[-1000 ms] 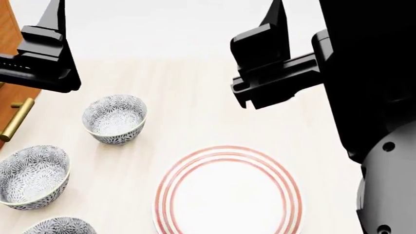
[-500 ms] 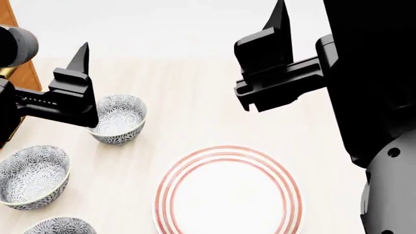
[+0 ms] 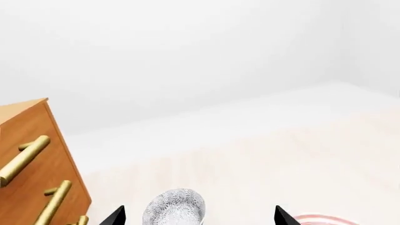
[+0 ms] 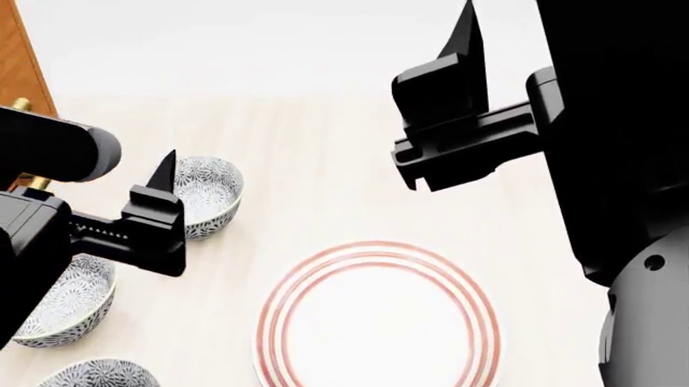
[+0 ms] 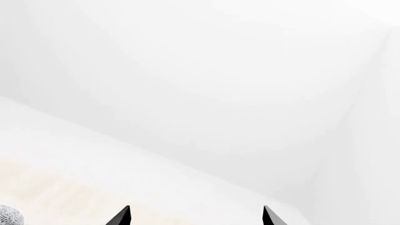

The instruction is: Put the bowl at the front on the plate.

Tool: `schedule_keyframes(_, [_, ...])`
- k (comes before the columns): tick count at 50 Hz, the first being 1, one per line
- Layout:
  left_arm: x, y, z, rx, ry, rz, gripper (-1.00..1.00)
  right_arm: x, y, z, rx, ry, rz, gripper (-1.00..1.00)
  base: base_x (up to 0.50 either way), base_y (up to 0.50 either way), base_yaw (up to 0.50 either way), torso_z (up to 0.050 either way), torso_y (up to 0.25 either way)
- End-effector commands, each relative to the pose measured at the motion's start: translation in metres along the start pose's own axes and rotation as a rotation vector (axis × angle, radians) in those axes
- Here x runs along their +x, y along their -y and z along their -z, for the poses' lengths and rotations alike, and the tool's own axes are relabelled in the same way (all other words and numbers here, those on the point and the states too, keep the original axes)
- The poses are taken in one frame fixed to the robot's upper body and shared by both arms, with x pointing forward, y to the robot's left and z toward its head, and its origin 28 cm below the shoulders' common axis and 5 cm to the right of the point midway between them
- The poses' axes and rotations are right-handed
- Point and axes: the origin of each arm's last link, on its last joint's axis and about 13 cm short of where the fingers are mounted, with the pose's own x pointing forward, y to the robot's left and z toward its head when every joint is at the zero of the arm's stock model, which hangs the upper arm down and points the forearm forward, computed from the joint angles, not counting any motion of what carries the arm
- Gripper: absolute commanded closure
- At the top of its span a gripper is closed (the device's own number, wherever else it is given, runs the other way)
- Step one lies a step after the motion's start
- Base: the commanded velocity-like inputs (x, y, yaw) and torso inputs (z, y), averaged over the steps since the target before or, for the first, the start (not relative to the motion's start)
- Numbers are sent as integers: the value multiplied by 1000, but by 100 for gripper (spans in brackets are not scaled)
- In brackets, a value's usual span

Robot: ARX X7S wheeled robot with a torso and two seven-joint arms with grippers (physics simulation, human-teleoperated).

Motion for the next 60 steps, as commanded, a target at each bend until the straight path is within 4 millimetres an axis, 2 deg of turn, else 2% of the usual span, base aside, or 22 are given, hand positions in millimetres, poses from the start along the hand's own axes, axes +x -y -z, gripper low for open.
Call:
schedule_keyframes(1, [2, 4, 14, 25, -64, 12, -100, 0, 0, 2, 1, -3, 2, -100, 0, 0, 0, 0, 0])
schedule_keyframes(15, [2, 6, 26, 43, -109, 10, -100, -1, 0, 3, 3, -2, 4, -100, 0, 0, 0, 0, 0])
schedule_keyframes(60, [-6, 16, 86, 113, -263, 42, -100, -4, 0, 5, 9, -5, 14, -100, 0, 0, 0, 0, 0])
